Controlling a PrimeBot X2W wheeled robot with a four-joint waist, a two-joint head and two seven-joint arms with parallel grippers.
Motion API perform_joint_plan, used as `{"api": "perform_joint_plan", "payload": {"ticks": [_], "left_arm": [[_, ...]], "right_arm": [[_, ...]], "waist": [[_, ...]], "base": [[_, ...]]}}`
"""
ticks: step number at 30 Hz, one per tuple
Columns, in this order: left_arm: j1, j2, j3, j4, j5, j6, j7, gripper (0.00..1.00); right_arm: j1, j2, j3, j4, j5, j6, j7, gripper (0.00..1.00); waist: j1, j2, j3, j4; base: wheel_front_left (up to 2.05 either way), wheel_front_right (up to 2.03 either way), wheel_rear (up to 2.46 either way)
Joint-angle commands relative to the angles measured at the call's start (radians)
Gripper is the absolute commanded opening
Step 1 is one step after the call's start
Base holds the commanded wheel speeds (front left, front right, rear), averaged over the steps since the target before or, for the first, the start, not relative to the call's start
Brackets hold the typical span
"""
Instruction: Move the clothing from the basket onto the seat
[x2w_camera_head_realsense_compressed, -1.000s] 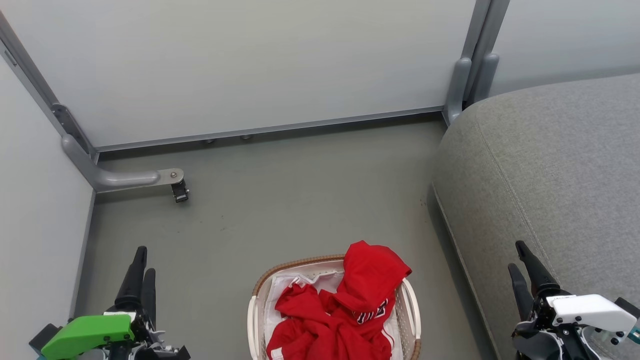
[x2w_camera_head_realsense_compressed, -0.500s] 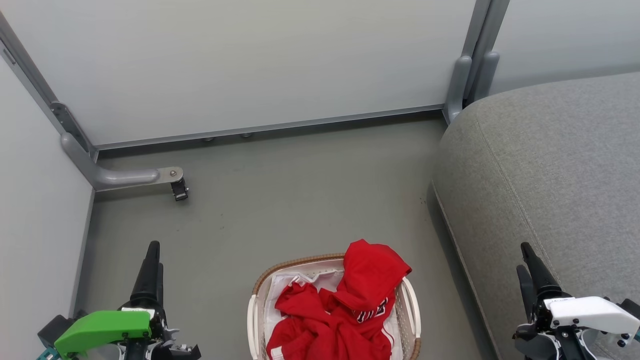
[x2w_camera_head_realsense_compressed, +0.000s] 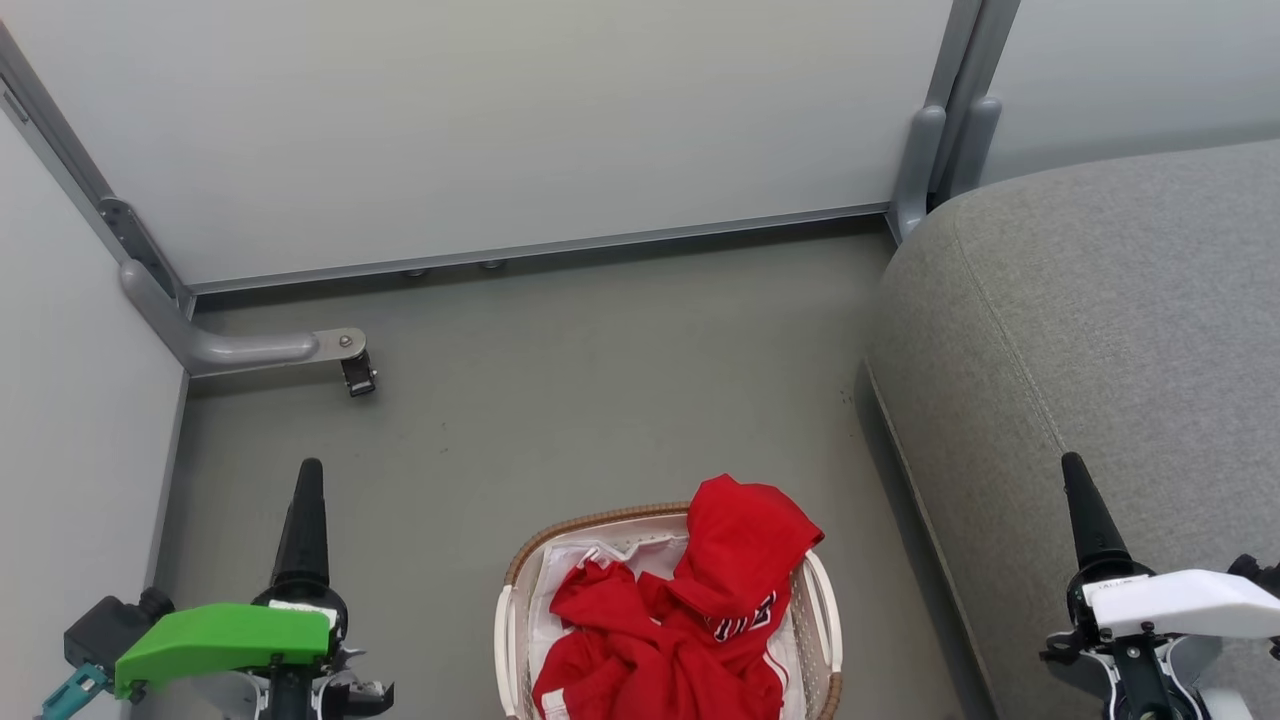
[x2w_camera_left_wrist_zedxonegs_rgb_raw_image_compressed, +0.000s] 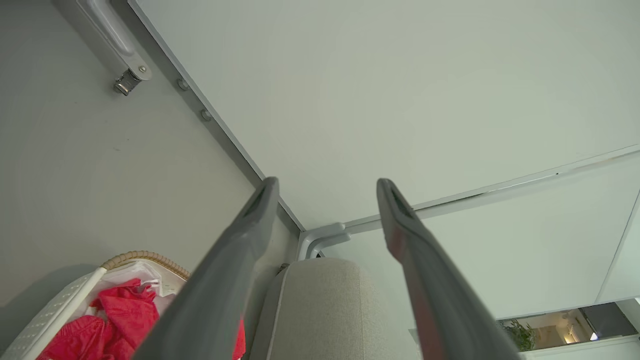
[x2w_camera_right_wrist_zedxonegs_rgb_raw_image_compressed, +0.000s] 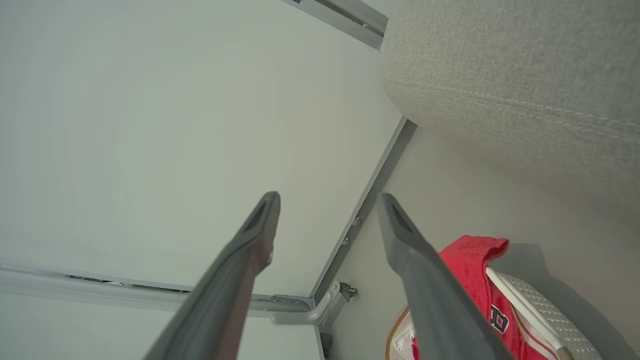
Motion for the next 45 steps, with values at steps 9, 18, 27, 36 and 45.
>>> {"api": "perform_joint_plan", "payload": {"ticks": [9,18,27,36,45], "left_arm": [[-0.01,0.006,-0.027,-0.056,0.22,0.019,-0.039,1.0],[0.001,0.007,-0.07,-0.064,0.423,0.055,-0.068,1.0],[0.019,0.008,-0.102,-0.053,0.555,0.086,-0.095,1.0],[0.031,0.009,-0.123,-0.048,0.672,0.098,-0.121,1.0],[0.039,0.01,-0.136,-0.039,0.756,0.106,-0.143,1.0]], "right_arm": [[0.002,-0.01,0.006,-0.053,-0.229,0.0,-0.04,1.0],[0.008,-0.011,0.03,-0.064,-0.45,0.0,-0.07,1.0],[0.023,-0.013,0.061,-0.072,-0.606,0.0,-0.097,1.0],[0.033,-0.014,0.081,-0.072,-0.737,0.0,-0.121,1.0],[0.038,-0.015,0.097,-0.06,-0.835,0.0,-0.145,1.0]], "waist": [[0.0,0.0,0.006,0.0],[0.0,0.0,0.008,-0.001],[0.0,0.0,0.005,-0.003],[0.0,0.0,0.004,-0.002],[0.0,0.0,0.003,0.0]], "base": [[0.0,0.0,0.0],[0.0,0.0,0.0],[0.0,0.0,0.0],[0.0,0.0,0.0],[0.0,0.0,0.0]]}}
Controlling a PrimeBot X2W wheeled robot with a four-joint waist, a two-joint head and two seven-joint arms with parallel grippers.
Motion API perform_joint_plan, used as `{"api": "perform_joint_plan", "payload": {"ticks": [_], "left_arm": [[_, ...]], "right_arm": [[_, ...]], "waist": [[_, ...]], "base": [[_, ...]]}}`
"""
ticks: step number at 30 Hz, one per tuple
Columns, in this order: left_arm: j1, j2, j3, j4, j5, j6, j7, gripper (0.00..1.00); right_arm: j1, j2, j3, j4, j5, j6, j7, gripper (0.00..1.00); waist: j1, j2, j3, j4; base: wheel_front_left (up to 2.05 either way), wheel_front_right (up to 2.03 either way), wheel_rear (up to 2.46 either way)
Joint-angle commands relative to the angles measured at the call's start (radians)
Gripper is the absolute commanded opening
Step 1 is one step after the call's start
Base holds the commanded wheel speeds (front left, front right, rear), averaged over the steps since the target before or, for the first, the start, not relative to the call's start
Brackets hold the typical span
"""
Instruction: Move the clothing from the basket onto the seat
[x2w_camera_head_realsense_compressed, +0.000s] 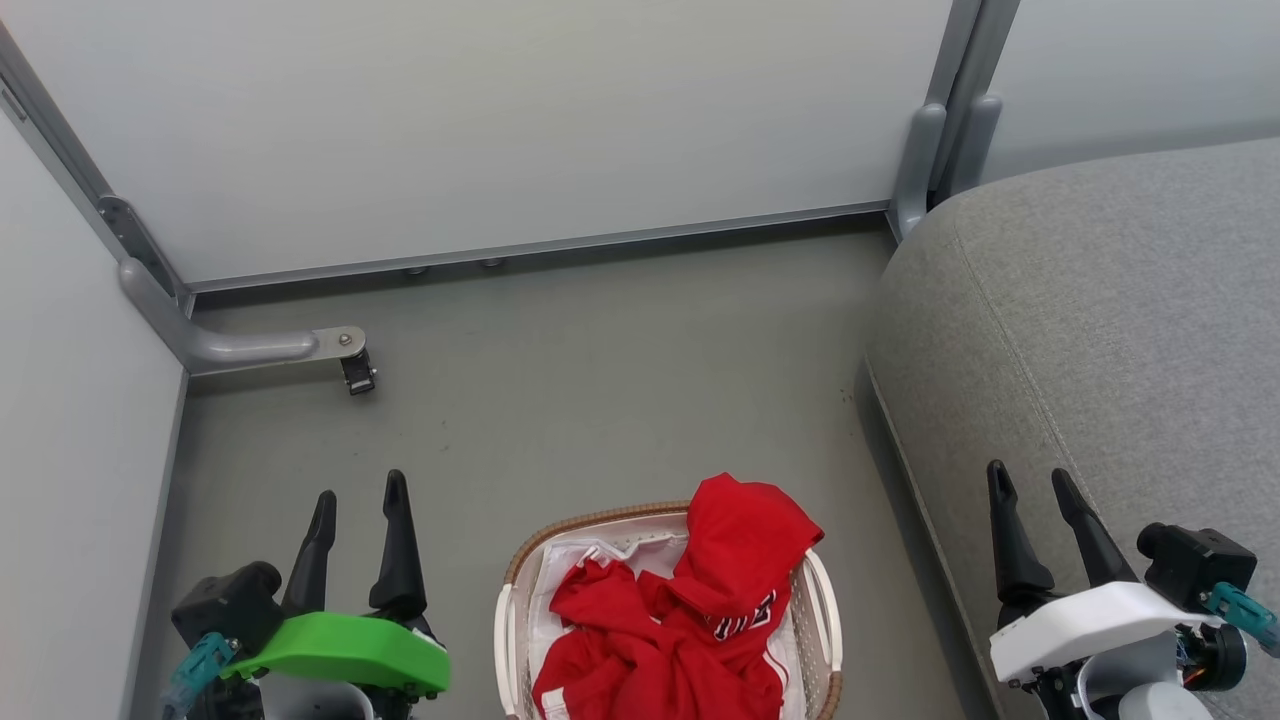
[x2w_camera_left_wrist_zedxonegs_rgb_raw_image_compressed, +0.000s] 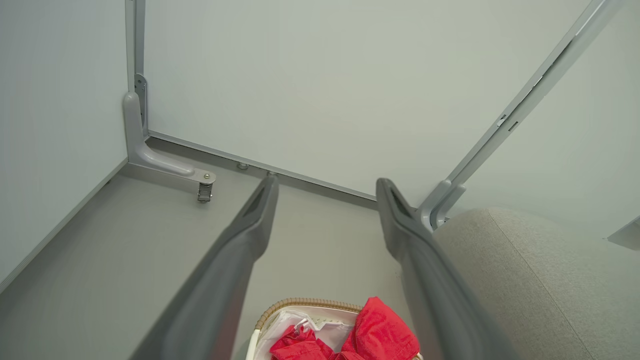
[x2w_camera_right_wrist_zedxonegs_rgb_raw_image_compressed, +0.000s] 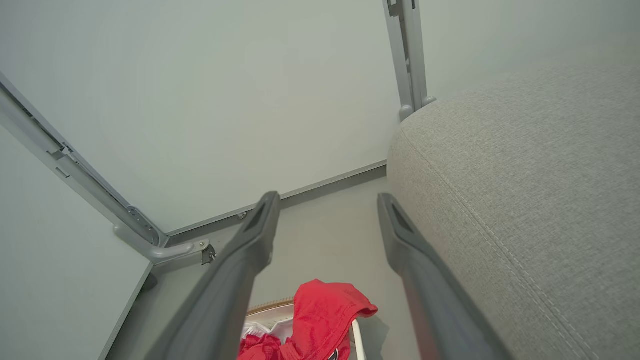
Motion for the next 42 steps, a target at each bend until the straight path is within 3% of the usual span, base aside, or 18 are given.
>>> {"api": "perform_joint_plan", "payload": {"ticks": [1,42], "left_arm": [[0.007,0.007,-0.002,-0.005,0.029,0.004,-0.009,1.0],[0.046,0.01,-0.069,0.047,0.314,0.03,-0.095,1.0]], "right_arm": [[0.005,-0.007,0.003,-0.005,-0.031,0.0,-0.012,1.0],[0.053,-0.011,0.026,-0.011,-0.388,0.0,-0.097,1.0]], "waist": [[0.0,0.0,0.0,0.001],[0.0,0.0,-0.004,0.009]], "base": [[0.0,0.0,0.0],[0.0,0.0,0.0]]}}
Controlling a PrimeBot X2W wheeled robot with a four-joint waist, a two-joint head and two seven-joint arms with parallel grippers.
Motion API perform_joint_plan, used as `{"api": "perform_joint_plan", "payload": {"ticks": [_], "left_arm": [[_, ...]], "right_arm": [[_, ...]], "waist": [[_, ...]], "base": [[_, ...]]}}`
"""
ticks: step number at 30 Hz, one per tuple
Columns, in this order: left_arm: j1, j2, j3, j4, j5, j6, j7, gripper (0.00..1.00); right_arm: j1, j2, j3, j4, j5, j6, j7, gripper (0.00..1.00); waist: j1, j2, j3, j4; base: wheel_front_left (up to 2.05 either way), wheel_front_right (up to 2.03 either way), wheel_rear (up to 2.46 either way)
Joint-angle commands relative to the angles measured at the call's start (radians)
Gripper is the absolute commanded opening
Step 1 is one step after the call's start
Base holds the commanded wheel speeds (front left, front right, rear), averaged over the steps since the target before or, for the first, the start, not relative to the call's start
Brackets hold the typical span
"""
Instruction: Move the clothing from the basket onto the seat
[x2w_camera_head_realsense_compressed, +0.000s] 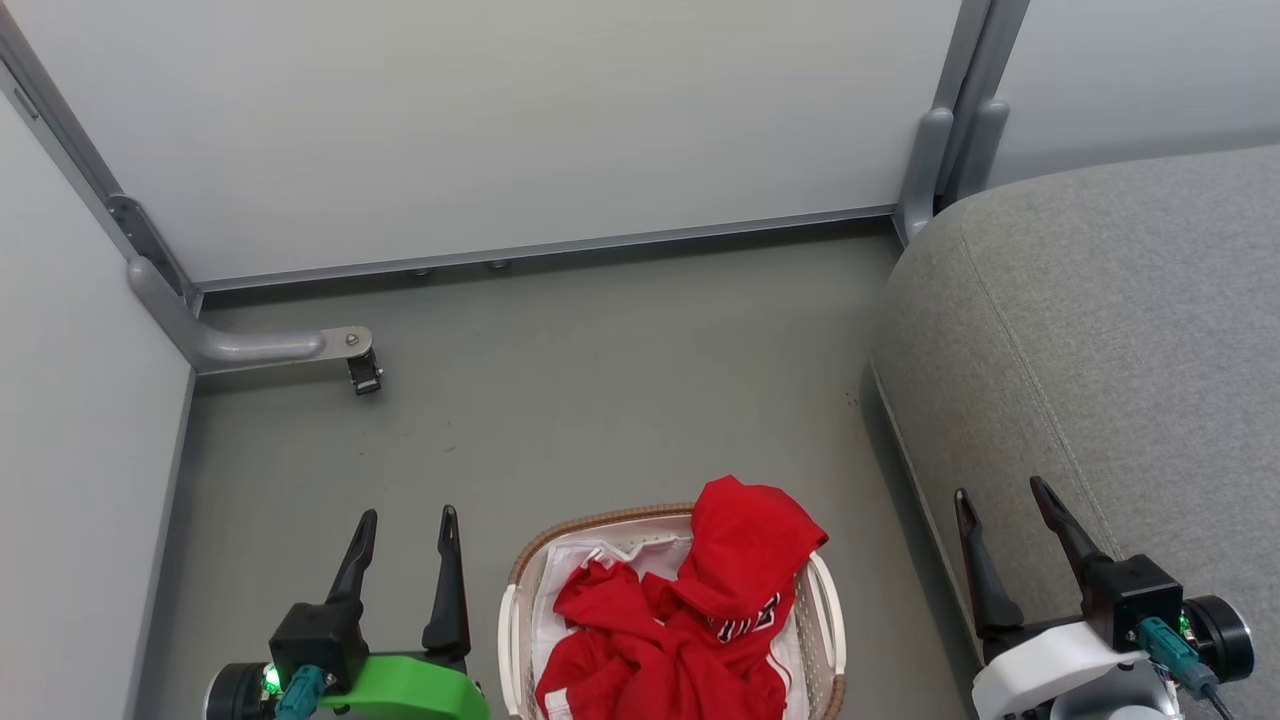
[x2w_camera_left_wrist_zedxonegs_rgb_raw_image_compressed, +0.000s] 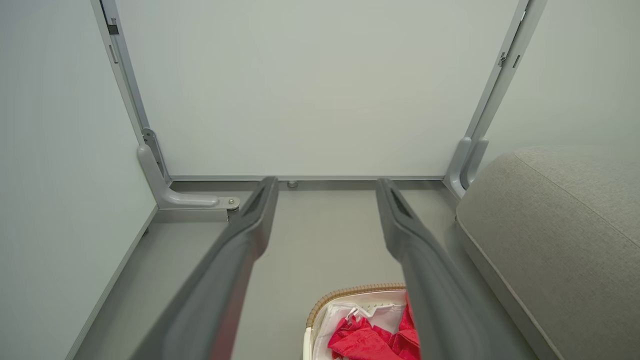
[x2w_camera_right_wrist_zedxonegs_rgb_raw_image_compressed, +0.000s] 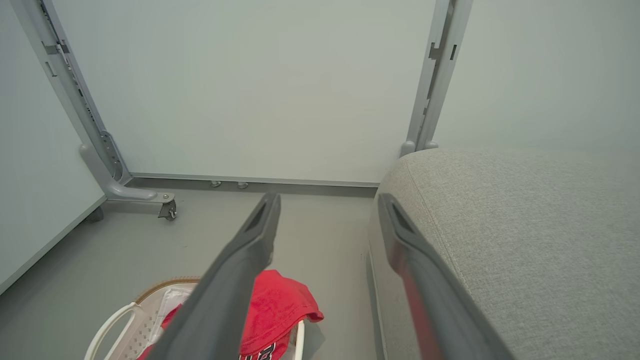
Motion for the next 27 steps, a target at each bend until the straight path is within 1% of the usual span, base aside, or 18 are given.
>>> {"api": "perform_joint_plan", "payload": {"ticks": [1,7,27], "left_arm": [[0.015,0.007,-0.002,0.003,0.022,0.008,-0.011,1.0],[0.019,0.007,-0.012,0.011,0.052,0.009,-0.021,1.0],[0.003,0.007,-0.014,0.034,0.036,0.001,-0.016,1.0]], "right_arm": [[0.016,-0.006,0.001,0.0,-0.024,0.0,-0.011,1.0],[0.018,-0.007,0.001,-0.001,-0.063,0.0,-0.02,1.0],[0.006,-0.006,-0.004,-0.011,-0.044,0.0,-0.019,1.0]], "waist": [[0.0,0.0,-0.001,0.0],[0.0,0.0,-0.001,-0.001],[0.0,0.0,0.005,-0.001]], "base": [[0.0,0.0,0.0],[0.0,0.0,0.0],[0.0,0.0,0.0]]}}
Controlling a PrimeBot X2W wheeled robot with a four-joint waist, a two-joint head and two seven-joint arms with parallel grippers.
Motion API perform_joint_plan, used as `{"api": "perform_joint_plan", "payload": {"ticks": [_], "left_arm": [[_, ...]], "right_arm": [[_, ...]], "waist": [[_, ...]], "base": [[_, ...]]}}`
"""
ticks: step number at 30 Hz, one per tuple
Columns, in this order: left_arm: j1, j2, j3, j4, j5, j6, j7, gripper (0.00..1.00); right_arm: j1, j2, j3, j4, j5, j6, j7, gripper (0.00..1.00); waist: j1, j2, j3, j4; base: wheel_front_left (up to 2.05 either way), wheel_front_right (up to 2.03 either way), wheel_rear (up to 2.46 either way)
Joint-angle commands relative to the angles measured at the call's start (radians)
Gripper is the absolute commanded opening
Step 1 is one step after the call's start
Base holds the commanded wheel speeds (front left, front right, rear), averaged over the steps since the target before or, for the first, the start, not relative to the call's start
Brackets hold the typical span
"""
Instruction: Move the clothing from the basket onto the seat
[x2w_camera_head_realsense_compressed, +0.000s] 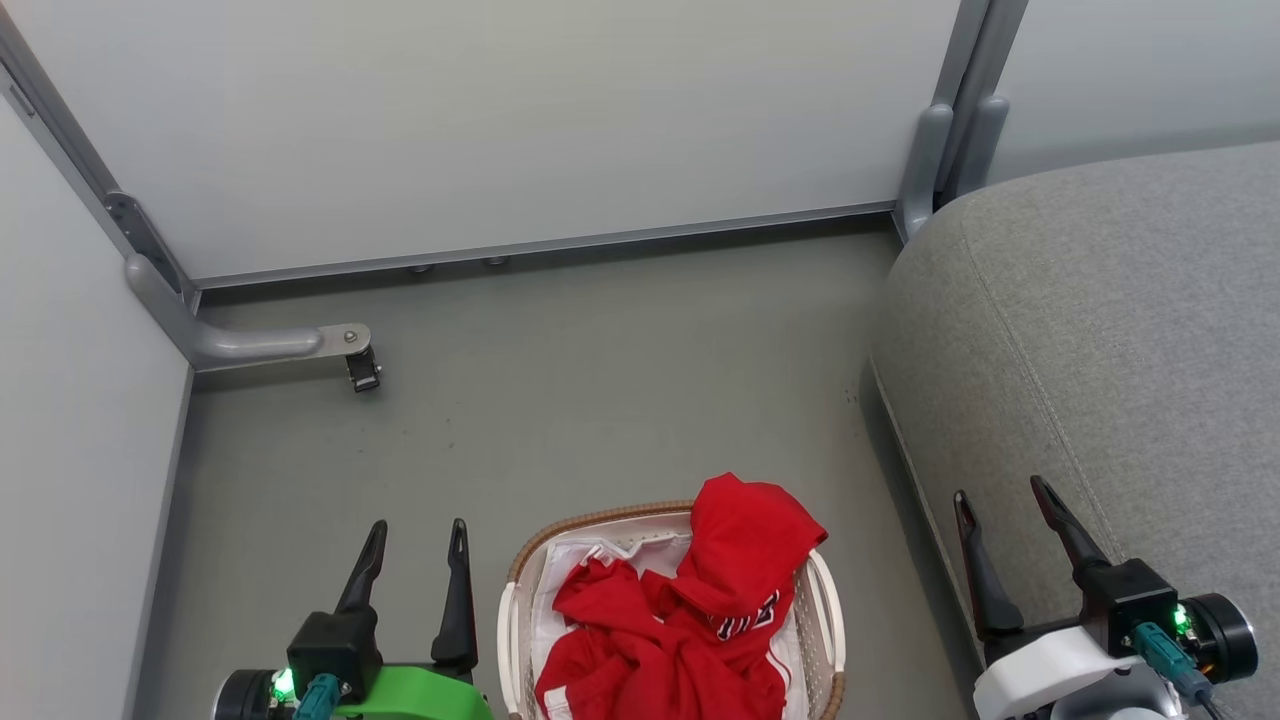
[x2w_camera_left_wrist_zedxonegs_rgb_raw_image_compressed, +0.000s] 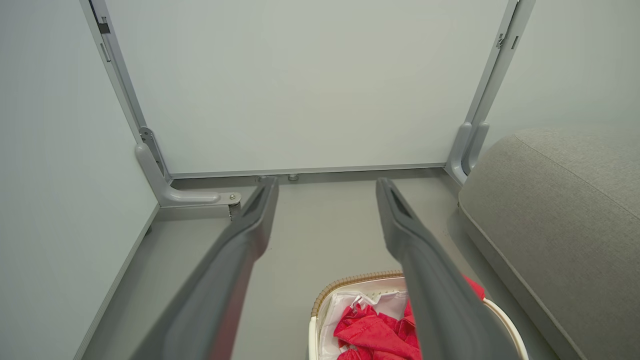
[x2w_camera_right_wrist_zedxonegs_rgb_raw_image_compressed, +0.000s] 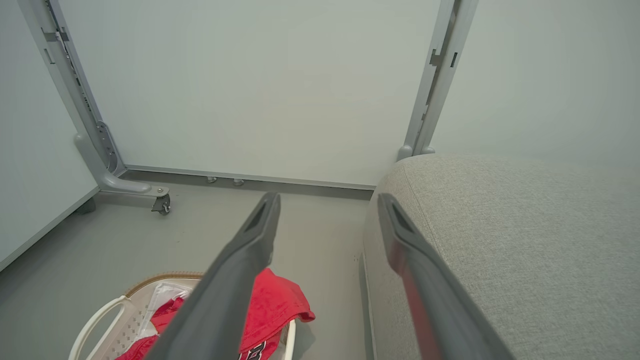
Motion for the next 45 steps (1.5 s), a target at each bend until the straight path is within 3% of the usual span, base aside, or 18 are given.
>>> {"api": "perform_joint_plan", "payload": {"ticks": [1,14,26,37,45], "left_arm": [[-0.001,0.006,-0.001,0.002,-0.004,-0.003,0.0,1.0],[-0.027,0.006,-0.01,0.0,0.002,-0.012,0.0,1.0],[-0.226,0.006,-0.121,0.059,0.103,-0.073,0.0,1.0],[-0.554,0.006,-0.29,0.345,0.154,-0.127,0.0,1.0],[-0.728,0.007,-0.476,0.669,0.177,-0.136,0.006,1.0]], "right_arm": [[-0.001,-0.006,-0.001,-0.006,0.005,0.0,-0.005,1.0],[-0.026,-0.006,0.001,-0.03,0.01,0.0,-0.005,1.0],[-0.158,-0.005,-0.047,-0.118,0.009,0.0,-0.005,1.0],[-0.311,-0.004,-0.097,-0.225,0.046,0.0,-0.004,1.0],[-0.385,-0.004,-0.099,-0.269,0.088,0.0,-0.004,1.0]], "waist": [[0.0,-0.0001,0.0,0.0],[0.0,-0.0001,0.049,-0.007],[0.0,-0.0001,0.308,-0.05],[0.0,-0.0001,0.582,-0.137],[0.0,-0.0001,0.717,-0.182]], "base": [[0.0,0.0,0.0],[0.0,0.0,0.0],[0.0,0.0,0.0],[0.0,0.0,0.0],[0.0,0.0,0.0]]}}
